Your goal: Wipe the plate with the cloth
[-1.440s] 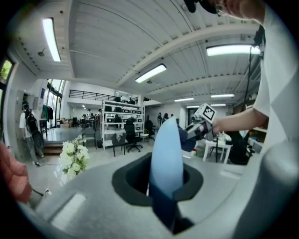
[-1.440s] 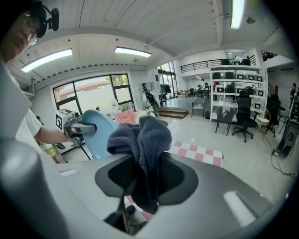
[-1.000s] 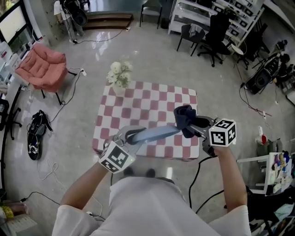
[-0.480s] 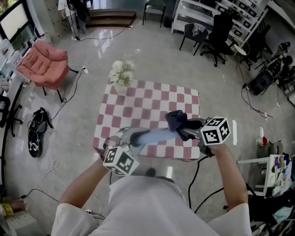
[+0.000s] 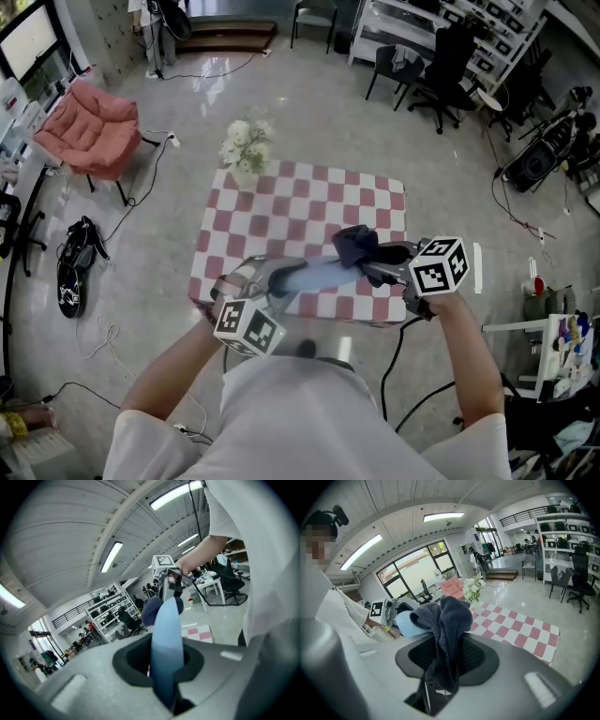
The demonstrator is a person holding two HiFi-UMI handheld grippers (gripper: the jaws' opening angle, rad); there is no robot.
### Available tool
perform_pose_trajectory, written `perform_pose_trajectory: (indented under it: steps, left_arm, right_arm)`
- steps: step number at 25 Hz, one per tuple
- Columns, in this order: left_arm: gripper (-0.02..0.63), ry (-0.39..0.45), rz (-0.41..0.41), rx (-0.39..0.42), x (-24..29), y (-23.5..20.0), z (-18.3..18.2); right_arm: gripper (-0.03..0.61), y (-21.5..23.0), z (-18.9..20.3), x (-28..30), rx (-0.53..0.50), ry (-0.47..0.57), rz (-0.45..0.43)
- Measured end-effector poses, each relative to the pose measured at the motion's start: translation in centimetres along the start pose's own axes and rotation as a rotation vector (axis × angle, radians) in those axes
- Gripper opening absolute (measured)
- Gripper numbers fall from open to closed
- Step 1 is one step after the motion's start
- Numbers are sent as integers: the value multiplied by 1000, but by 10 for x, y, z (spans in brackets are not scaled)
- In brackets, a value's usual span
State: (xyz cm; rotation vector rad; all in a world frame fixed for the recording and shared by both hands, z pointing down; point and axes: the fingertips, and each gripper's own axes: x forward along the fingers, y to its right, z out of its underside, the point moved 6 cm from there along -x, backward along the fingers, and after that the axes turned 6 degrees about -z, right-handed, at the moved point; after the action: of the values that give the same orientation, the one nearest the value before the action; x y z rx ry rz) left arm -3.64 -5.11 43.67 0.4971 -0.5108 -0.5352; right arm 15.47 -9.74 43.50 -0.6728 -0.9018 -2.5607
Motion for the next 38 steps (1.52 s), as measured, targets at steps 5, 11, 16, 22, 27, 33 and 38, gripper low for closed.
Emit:
perform_pose_trajectory:
  steps: [5, 11, 16, 22, 27, 33, 38]
  left_arm:
    - [43, -4, -3, 30, 3, 0, -1]
    - [43, -16, 2, 59, 7, 2, -5]
    - [43, -27, 11, 86, 12, 4, -7]
    - [43, -49, 26, 119, 19, 8, -9]
    - [43, -65, 50, 164, 21, 16, -8]
    - [43, -61, 65, 196, 17, 22, -13]
    - [43, -33, 54, 242, 12, 24, -18]
  right_arm:
    - [133, -9, -5, 1, -15, 14, -28]
    - [133, -32, -13, 0, -86, 13, -75]
    - [133, -53, -23, 5, -155, 0, -113]
    - [133, -73, -32, 19, -239, -41, -150]
    - [135, -83, -31, 34, -391, -165, -131]
    - [135, -97, -33, 42, -516, -220, -174]
    - [137, -97, -35, 42, -503, -184, -250]
